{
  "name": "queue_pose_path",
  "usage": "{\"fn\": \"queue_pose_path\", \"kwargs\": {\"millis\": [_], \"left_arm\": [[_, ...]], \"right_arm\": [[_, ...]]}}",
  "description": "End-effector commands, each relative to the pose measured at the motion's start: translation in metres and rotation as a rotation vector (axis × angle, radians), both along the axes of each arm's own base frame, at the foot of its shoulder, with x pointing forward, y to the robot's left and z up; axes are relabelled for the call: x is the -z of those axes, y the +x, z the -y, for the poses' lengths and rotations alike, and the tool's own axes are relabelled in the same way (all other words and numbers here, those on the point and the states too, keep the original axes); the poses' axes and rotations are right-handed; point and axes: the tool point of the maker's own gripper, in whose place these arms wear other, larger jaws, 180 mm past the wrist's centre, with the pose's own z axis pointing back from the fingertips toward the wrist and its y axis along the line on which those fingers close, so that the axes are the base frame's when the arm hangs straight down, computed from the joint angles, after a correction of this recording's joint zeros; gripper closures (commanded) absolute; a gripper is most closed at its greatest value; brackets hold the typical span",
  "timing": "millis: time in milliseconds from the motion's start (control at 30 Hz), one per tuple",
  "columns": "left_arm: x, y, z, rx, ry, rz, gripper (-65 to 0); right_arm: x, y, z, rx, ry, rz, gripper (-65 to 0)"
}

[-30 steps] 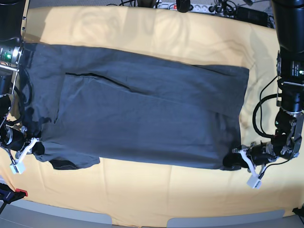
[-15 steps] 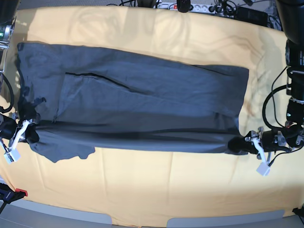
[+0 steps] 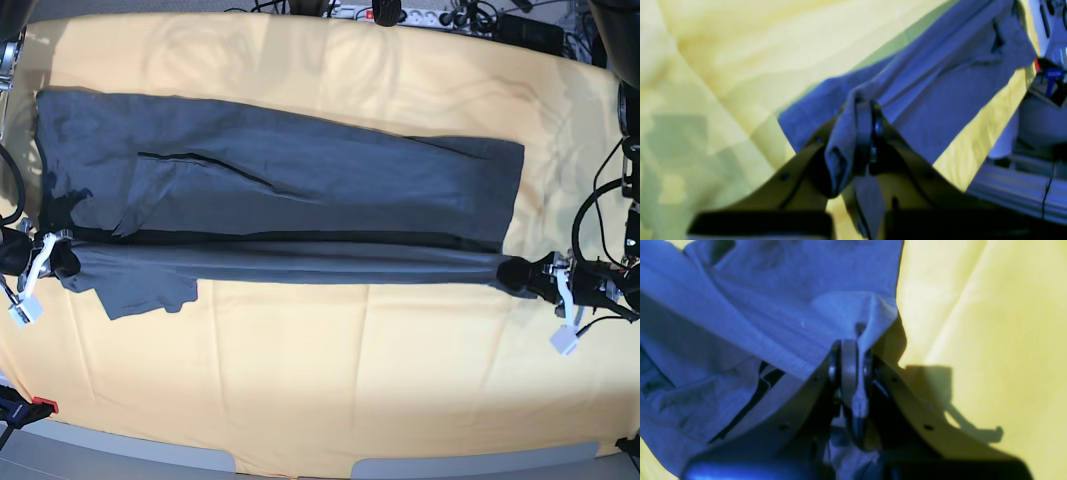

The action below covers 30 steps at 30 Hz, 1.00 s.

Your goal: Fold the T-shirt properly

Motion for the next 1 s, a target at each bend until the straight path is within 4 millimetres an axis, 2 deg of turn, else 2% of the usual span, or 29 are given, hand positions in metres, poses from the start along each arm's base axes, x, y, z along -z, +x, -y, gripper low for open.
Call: {"fn": "queue_pose_path", "kwargs": {"millis": [0, 167, 333, 467, 567, 633, 767, 967], "left_arm": [[-0.018, 0.007, -0.01, -0.017, 0.01, 0.034, 0.0], [-0.017, 0.008, -0.011, -0.062, 0.002, -0.006, 0.0], [-0.02, 0.007, -0.007, -0.031, 0.011, 0.015, 0.0], [-0.02, -0.006, 0.015, 0.056, 0.029, 0.039, 0.0], [-0.018, -0.026, 0.041, 0.168, 0.042, 0.07, 0.0], [-0.018, -0.041, 0.05, 0.234, 0.061, 0.089, 0.0], [-0.017, -0.062, 0.039, 0.284, 0.122, 0.094, 0.0], [-0.002, -0.081, 0.015, 0.258, 0.17, 0.019, 0.0]], "right_arm": [[-0.022, 0.009, 0.013, 0.012, -0.031, 0.051, 0.0], [-0.021, 0.008, 0.014, 0.012, -0.032, 0.044, 0.0], [-0.023, 0.008, 0.01, 0.009, -0.009, 0.05, 0.0], [-0.023, 0.008, 0.01, 0.009, -0.01, 0.05, 0.0], [-0.023, 0.009, 0.01, 0.009, -0.011, 0.05, 0.0], [-0.022, 0.008, 0.011, 0.009, -0.014, 0.048, 0.0], [-0.022, 0.008, 0.011, 0.01, -0.017, 0.047, 0.0], [-0.022, 0.007, 0.011, 0.009, -0.018, 0.042, 0.0]]}}
